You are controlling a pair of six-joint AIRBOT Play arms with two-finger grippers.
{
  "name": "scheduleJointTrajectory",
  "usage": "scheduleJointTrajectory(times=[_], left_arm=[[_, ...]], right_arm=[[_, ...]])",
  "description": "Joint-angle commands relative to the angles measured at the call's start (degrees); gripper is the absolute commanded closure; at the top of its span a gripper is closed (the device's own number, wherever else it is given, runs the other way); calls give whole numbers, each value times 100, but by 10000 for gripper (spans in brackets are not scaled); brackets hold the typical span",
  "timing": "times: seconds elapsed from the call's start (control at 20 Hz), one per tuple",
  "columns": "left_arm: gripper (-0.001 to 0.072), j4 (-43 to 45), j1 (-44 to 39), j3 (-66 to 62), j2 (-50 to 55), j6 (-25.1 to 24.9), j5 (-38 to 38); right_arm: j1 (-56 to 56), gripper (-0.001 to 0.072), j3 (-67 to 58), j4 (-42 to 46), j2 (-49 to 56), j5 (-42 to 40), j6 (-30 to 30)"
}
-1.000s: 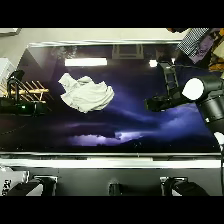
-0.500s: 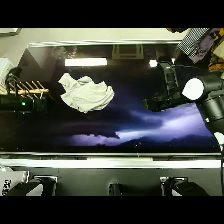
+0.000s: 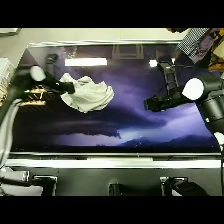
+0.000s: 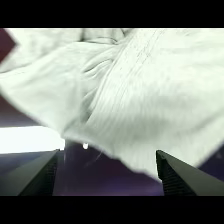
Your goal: Fold the clothes and pants, and hang the long-sleeved shirts on hangers.
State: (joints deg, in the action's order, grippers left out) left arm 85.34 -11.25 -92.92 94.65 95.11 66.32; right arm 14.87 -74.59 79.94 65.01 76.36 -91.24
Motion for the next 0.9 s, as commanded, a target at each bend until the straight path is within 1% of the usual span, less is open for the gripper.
scheduleJointTrajectory(times=[0.0,0.1,0.15,0.2,0.25,0.3,0.35,0.45,0.55,0.6,0.65,0.7,0.85], left_arm=[[-13,232,-251,-579,1294,411,289],[-13,214,-321,-671,1578,415,369],[1,214,-343,-673,1596,415,485],[176,214,-356,-686,1576,409,632],[570,214,-367,-780,1574,328,977],[688,210,-374,-894,1572,219,1318],[687,118,-387,-1034,1558,173,1676],[687,-671,-446,-1145,1370,-219,2039],[687,-1534,-693,-1145,1034,-212,2070],[687,-1899,-881,-1145,890,-210,2068],[687,-2194,-1121,-1145,772,-208,2065],[687,-2380,-1373,-1145,708,-122,2068],[687,-2476,-2275,-1130,704,505,1932]], right_arm=[[4,677,-4,2,4,2,-4],[4,677,-4,2,4,-2,-4],[4,676,-4,2,4,0,-4],[4,676,-4,2,4,-2,-4],[4,676,-4,-2,4,-2,-4],[4,676,-7,-2,4,-9,-4],[4,676,-7,-2,4,-46,-4],[4,676,-9,0,4,-245,-4],[4,675,-9,46,4,-297,-4],[4,676,-9,125,2,-238,-90],[4,676,-11,258,-2,-103,-308],[4,676,-9,409,-2,129,-452],[4,675,-9,833,-2,986,-455]])
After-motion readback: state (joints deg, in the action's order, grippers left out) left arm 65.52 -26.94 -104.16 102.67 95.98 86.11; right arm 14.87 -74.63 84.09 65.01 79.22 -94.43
